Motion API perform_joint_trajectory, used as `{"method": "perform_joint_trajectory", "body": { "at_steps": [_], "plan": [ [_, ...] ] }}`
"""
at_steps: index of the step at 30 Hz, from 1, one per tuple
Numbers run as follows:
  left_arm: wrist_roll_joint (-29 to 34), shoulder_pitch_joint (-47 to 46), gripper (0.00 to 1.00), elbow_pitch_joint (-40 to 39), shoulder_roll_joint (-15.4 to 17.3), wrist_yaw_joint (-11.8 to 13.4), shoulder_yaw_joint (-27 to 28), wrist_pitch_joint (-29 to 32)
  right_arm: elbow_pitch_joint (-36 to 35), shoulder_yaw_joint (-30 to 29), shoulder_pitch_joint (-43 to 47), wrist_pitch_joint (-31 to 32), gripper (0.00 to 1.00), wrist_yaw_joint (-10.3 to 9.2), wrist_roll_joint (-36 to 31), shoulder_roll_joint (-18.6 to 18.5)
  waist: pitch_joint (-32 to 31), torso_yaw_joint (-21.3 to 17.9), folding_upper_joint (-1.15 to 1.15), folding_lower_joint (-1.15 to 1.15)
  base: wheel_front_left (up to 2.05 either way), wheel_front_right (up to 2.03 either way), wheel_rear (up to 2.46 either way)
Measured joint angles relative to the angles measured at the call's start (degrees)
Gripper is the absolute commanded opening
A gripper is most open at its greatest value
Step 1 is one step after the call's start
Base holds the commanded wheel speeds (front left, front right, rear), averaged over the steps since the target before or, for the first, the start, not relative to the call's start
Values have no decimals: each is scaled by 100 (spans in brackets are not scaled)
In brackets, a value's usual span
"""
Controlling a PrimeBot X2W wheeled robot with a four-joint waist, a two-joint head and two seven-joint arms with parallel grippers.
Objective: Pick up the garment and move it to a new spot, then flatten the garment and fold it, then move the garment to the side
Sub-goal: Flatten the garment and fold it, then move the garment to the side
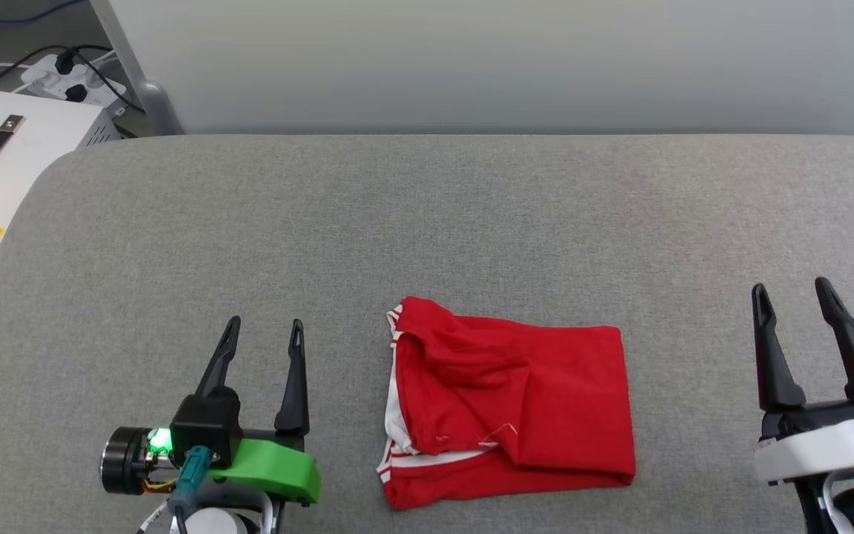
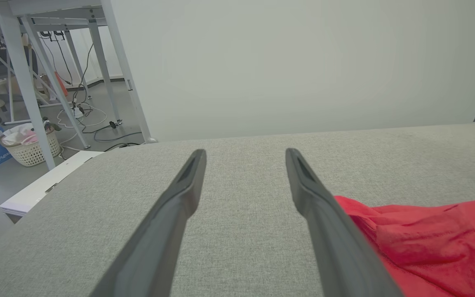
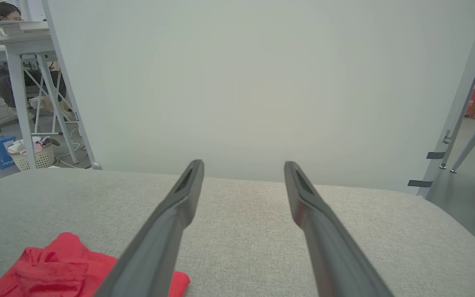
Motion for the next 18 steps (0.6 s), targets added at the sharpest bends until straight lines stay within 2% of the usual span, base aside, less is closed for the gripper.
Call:
{"method": "perform_joint_trajectory", "body": {
  "at_steps": [7,18],
  "plan": [
    [0,235,100,-96,10,-26,14,0,-271,2,580,0,100,0,-369,213,-72,36,0,0,0,0,0],
    [0,314,100,-111,11,-68,9,0,-141,-42,804,0,100,0,-368,343,-93,98,0,0,0,0,0]
  ]
}}
